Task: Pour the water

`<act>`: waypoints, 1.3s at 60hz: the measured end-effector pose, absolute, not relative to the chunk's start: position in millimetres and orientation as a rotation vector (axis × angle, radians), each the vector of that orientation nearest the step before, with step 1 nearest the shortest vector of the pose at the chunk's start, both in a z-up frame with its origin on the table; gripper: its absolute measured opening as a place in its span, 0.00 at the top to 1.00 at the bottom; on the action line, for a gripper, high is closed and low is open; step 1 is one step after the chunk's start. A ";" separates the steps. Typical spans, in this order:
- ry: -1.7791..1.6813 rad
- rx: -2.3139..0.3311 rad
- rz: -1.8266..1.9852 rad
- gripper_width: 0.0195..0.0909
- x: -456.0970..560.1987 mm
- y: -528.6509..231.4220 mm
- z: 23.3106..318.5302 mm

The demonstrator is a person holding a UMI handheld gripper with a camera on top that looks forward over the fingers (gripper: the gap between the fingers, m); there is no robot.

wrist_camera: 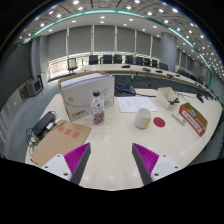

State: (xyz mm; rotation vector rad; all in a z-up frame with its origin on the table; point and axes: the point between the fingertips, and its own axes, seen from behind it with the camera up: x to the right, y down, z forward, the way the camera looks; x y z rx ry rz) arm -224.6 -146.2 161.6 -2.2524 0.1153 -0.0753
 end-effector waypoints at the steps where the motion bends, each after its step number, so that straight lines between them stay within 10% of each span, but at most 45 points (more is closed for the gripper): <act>1: 0.114 -2.248 -0.069 0.07 -231.5 -141.0 160.6; 37: 0.052 -2.037 0.003 0.07 -275.7 116.5 72.2; 53: 0.016 -1.989 0.009 0.44 -271.2 165.4 46.9; 78: -0.011 -1.970 -0.041 0.72 -272.1 169.4 51.0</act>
